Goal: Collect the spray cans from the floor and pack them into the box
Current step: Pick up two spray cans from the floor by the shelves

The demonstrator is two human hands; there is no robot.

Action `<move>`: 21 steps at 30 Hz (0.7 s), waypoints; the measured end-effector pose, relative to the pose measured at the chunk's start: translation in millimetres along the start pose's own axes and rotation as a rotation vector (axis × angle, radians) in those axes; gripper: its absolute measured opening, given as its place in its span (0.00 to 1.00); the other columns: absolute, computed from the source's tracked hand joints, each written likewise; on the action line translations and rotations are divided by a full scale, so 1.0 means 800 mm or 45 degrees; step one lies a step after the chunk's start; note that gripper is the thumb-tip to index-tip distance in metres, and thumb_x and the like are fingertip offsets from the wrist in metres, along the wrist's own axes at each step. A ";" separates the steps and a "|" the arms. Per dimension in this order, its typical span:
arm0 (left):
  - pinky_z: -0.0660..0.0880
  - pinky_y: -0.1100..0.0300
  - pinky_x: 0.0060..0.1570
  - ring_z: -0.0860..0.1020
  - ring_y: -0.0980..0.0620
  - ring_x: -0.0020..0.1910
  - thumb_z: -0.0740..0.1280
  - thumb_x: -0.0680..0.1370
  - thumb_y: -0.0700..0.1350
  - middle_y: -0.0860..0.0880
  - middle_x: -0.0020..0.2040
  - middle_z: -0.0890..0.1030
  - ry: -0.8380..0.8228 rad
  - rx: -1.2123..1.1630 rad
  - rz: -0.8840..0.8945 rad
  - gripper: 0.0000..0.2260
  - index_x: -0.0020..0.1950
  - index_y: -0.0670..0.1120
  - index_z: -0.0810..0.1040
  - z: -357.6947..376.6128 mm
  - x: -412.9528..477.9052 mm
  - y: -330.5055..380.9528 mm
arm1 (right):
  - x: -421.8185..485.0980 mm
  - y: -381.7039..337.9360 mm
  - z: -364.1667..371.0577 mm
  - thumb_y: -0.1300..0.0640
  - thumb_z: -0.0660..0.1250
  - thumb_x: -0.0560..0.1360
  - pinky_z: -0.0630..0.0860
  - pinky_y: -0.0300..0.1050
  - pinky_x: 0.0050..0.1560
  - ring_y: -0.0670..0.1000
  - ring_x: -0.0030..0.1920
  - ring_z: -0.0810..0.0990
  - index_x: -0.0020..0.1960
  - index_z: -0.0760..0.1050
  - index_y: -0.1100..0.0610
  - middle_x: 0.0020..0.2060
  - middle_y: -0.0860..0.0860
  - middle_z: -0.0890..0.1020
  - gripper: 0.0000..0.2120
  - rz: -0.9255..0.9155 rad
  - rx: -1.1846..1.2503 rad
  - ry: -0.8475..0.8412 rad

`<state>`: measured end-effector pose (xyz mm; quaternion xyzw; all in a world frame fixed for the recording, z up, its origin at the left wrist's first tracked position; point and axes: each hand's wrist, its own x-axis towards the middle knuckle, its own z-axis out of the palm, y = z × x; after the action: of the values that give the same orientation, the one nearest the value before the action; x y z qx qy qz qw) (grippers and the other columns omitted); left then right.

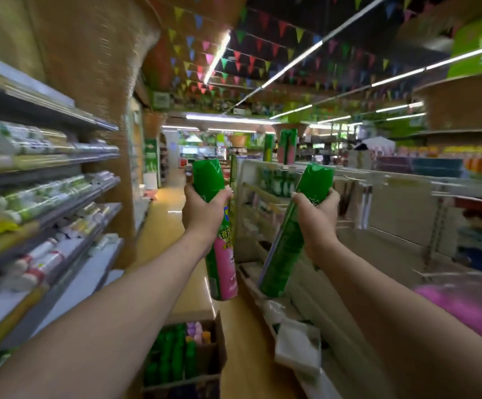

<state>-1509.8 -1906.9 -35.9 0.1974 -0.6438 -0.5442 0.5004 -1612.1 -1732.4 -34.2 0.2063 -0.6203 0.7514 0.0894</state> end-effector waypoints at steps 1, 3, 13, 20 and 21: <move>0.80 0.45 0.52 0.81 0.47 0.47 0.75 0.72 0.55 0.52 0.50 0.80 0.006 0.006 0.006 0.20 0.58 0.54 0.70 -0.009 0.010 -0.002 | 0.002 0.000 0.023 0.52 0.73 0.75 0.78 0.53 0.55 0.50 0.52 0.79 0.67 0.64 0.50 0.52 0.47 0.76 0.25 0.035 0.071 0.015; 0.80 0.49 0.49 0.81 0.46 0.48 0.75 0.73 0.54 0.51 0.50 0.79 0.023 0.040 0.007 0.20 0.59 0.52 0.70 -0.025 0.028 -0.011 | 0.006 0.007 0.065 0.48 0.75 0.74 0.78 0.53 0.55 0.51 0.52 0.79 0.67 0.66 0.51 0.52 0.47 0.77 0.27 0.106 0.126 -0.001; 0.79 0.51 0.51 0.81 0.50 0.50 0.77 0.64 0.64 0.55 0.50 0.81 0.104 0.242 0.059 0.24 0.55 0.59 0.74 -0.062 0.141 -0.070 | 0.078 0.067 0.227 0.48 0.76 0.71 0.81 0.60 0.57 0.51 0.51 0.82 0.60 0.72 0.49 0.51 0.49 0.81 0.21 0.079 0.212 -0.307; 0.75 0.58 0.47 0.80 0.53 0.52 0.77 0.72 0.56 0.54 0.54 0.80 0.220 0.299 0.071 0.26 0.66 0.51 0.73 -0.051 0.233 -0.128 | 0.159 0.123 0.314 0.46 0.78 0.70 0.80 0.52 0.56 0.47 0.51 0.82 0.62 0.73 0.50 0.51 0.45 0.82 0.24 -0.073 0.229 -0.545; 0.77 0.55 0.50 0.80 0.53 0.53 0.77 0.70 0.59 0.55 0.54 0.81 0.257 0.331 0.069 0.27 0.65 0.53 0.74 -0.051 0.247 -0.140 | 0.170 0.133 0.328 0.44 0.78 0.70 0.80 0.53 0.57 0.46 0.52 0.82 0.62 0.74 0.49 0.51 0.45 0.82 0.25 -0.075 0.226 -0.562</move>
<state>-1590.5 -2121.8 -55.4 0.2967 -0.6603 -0.4200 0.5473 -1723.5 -2025.8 -34.3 0.3907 -0.5501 0.7366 -0.0448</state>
